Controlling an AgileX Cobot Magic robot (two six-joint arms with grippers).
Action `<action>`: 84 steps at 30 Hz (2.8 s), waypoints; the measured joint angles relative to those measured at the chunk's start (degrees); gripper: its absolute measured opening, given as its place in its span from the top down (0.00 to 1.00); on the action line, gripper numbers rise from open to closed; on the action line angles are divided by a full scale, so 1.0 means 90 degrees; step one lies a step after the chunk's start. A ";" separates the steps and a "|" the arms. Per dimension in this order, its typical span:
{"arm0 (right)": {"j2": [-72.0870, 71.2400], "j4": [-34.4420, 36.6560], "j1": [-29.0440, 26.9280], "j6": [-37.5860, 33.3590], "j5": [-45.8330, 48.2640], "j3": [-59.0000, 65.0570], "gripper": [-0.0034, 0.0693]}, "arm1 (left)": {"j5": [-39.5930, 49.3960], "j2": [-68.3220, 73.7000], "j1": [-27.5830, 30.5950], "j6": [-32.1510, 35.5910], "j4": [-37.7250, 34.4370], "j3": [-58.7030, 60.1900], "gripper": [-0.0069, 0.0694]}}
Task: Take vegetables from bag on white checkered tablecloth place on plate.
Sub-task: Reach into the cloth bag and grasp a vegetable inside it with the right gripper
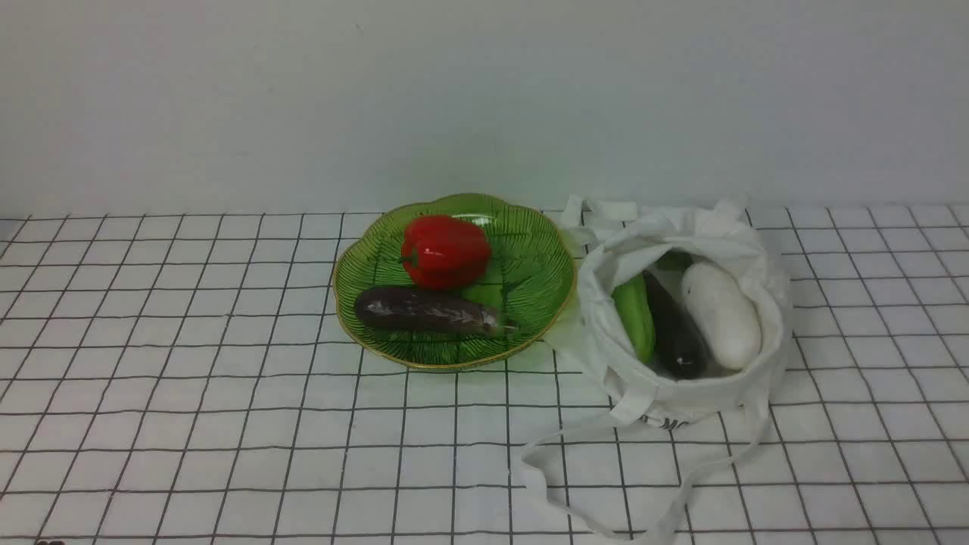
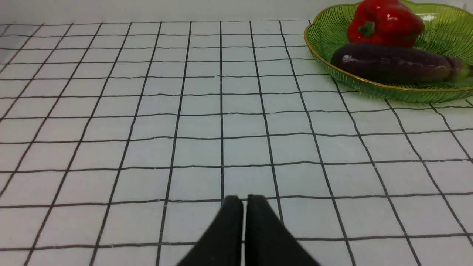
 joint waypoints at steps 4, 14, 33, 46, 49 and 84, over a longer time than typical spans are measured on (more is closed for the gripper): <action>0.0000 0.0000 0.0000 0.0000 0.0000 0.0000 0.97 | 0.0000 0.0000 0.0000 0.0000 0.0000 0.0000 0.92; 0.0000 0.0000 0.0000 0.0000 0.0000 0.0000 0.97 | 0.0000 0.0000 0.0000 0.0000 0.0000 0.0000 0.92; 0.0000 0.3789 0.0000 0.2058 -0.0223 0.0048 0.97 | 0.0000 0.0000 0.0000 0.0000 0.0000 0.0000 0.92; 0.0560 0.3333 0.0000 -0.0064 0.0371 -0.2021 0.97 | 0.0000 0.0000 0.0000 0.0000 0.0000 0.0000 0.92; 0.1449 0.2672 0.0000 -0.0296 0.1058 -0.2701 0.97 | 0.0000 0.0000 0.0000 0.0000 0.0000 0.0000 0.92; 1.2040 0.0954 0.1260 -0.0516 0.2652 -0.8333 0.25 | 0.0000 0.0000 0.0000 0.0000 0.0000 0.0000 0.92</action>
